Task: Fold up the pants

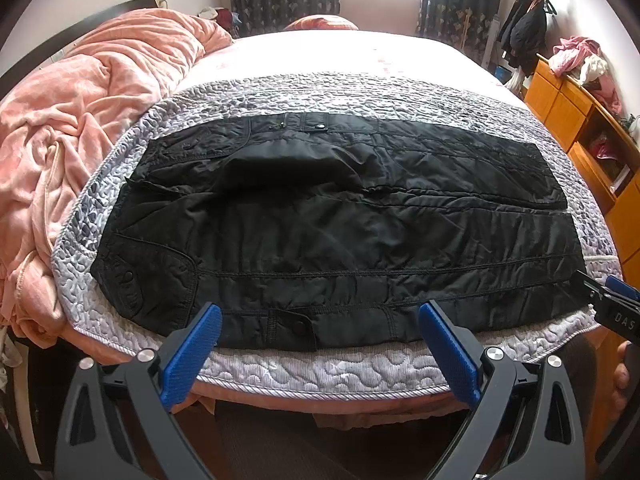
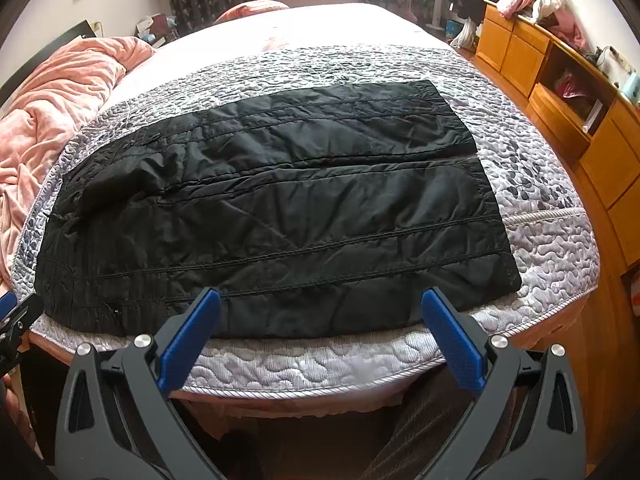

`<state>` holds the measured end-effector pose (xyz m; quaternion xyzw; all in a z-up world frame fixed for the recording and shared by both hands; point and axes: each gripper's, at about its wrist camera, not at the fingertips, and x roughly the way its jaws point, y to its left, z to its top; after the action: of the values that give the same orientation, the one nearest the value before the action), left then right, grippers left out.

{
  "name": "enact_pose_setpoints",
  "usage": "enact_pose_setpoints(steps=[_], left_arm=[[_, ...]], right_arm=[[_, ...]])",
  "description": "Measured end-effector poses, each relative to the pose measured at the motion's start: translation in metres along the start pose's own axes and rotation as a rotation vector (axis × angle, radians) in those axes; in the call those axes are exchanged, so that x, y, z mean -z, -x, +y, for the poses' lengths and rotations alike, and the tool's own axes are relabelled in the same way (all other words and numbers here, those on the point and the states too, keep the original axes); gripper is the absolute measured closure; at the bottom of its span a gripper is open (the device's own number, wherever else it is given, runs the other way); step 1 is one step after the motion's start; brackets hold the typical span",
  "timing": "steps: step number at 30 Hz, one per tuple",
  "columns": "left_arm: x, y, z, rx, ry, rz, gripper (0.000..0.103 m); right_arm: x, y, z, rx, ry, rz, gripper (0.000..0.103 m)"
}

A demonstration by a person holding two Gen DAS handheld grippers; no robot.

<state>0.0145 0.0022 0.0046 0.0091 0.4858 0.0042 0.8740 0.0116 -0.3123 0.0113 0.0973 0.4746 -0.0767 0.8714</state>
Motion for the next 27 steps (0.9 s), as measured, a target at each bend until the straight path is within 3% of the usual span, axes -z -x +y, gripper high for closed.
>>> enact_pose_setpoints(steps=[27], left_arm=[[-0.006, -0.01, 0.0, -0.01, -0.004, 0.011, 0.004]], right_arm=[[-0.005, -0.011, -0.003, -0.001, -0.002, 0.015, 0.003]])
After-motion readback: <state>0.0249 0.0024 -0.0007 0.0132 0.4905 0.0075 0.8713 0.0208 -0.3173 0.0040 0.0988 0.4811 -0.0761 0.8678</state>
